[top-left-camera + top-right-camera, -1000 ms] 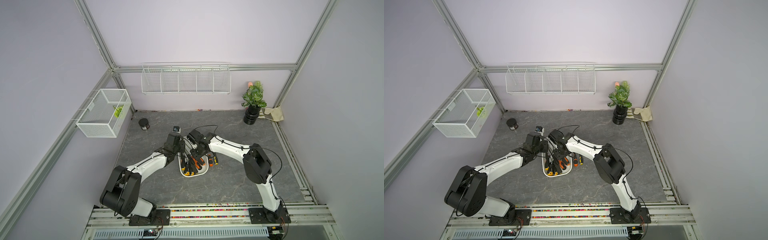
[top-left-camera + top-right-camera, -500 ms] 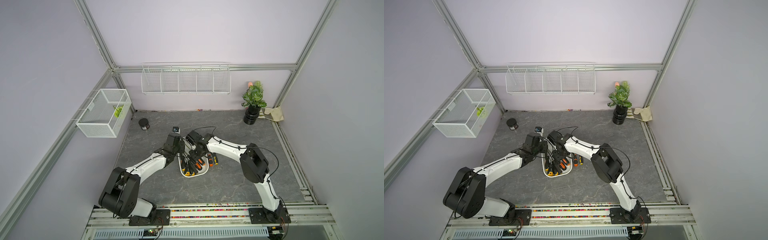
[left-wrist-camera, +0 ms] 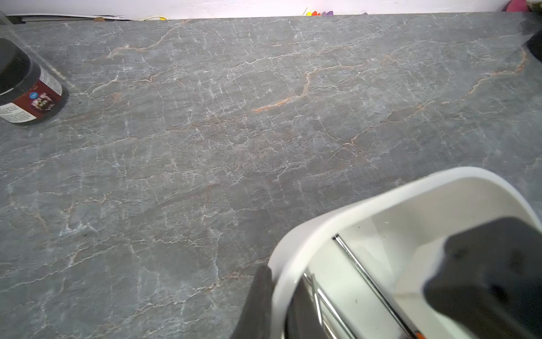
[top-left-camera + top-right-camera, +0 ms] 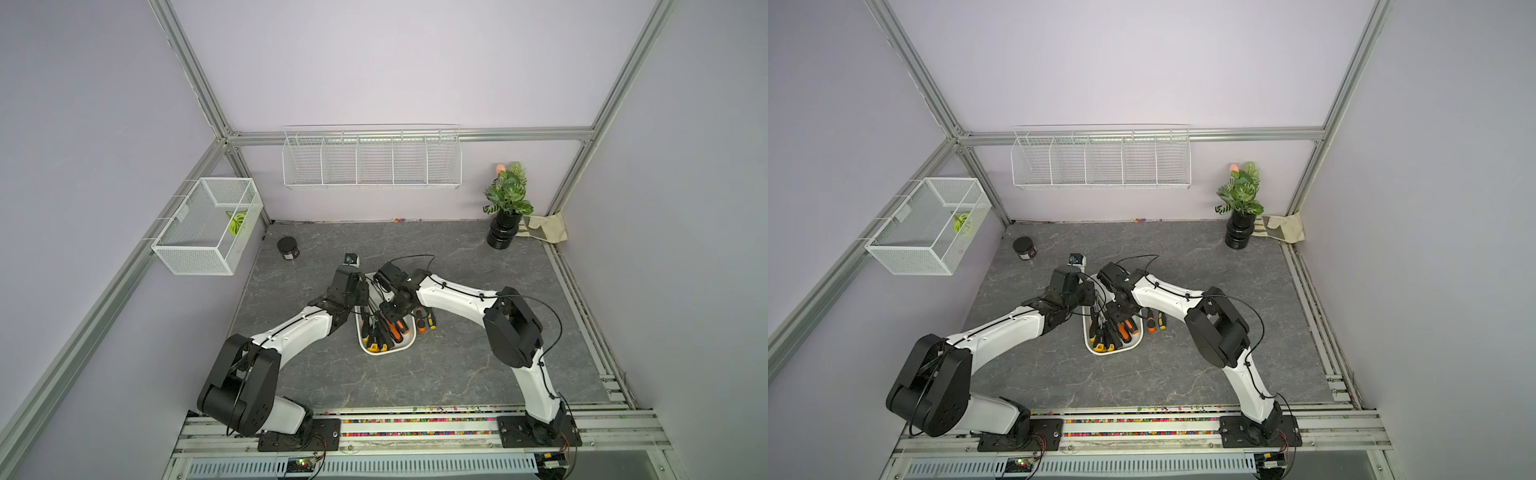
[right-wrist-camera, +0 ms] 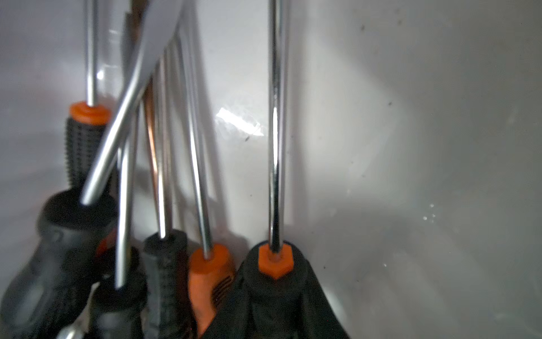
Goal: Take out the screwdriver from the storage box
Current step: Pick up the screwdriver from the storage box.
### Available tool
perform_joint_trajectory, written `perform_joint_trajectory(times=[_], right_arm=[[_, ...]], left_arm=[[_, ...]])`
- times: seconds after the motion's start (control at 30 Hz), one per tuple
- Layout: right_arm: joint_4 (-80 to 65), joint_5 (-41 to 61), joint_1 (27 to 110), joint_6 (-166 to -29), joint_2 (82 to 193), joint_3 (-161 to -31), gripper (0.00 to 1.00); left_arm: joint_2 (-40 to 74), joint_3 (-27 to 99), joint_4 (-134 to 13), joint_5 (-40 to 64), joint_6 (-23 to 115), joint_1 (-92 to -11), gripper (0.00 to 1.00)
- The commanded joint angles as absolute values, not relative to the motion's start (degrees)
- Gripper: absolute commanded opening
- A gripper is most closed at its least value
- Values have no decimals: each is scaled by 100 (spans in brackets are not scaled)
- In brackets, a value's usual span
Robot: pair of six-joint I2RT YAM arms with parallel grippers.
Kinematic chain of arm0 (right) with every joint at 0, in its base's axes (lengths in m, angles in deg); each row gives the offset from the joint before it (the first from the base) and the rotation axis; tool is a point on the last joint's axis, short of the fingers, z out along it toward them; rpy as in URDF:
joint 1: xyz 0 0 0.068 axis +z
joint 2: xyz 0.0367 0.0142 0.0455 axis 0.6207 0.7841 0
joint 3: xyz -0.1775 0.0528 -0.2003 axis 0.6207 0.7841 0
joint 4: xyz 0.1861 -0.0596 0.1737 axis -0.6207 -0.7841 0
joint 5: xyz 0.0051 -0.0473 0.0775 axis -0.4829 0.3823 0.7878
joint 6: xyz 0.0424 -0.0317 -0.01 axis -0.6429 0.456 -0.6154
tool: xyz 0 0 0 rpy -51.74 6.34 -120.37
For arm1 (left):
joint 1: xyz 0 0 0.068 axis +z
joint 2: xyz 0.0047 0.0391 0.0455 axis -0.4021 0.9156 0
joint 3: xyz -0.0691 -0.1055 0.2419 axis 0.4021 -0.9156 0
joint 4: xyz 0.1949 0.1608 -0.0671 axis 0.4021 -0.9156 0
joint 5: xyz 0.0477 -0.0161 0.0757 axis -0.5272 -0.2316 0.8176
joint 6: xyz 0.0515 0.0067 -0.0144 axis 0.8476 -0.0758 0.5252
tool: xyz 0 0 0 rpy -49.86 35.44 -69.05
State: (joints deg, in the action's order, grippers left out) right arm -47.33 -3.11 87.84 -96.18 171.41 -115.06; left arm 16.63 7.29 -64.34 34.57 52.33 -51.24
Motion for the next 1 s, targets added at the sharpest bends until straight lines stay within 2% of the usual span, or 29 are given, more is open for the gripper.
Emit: perform_joint_trajectory(times=[0.0, 0.17, 0.43, 0.7, 0.9, 0.97], right_arm=[[-4357, -243, 8579, -9852, 16574, -11017, 0], [-3900, 264, 8522, -10020, 16086, -10609, 0], [-3703, 348, 8515, -10070, 15574, -10309, 0], [-2903, 737, 8354, -10227, 14126, -9213, 0], [-3533, -7, 7759, -10285, 13124, -8279, 0], [-3505, 168, 7351, -10327, 12960, -7850, 0]], left_arm=[[1697, 728, -6316, 3389, 5308, -5159, 0], [1769, 753, -6320, 3372, 5266, -5159, 0], [1839, 783, -6382, 3424, 5276, -5159, 0], [1979, 797, -6356, 3459, 5237, -5158, 0], [1929, 789, -6352, 3481, 5250, -5164, 0], [1911, 773, -6343, 3469, 5247, -5162, 0]])
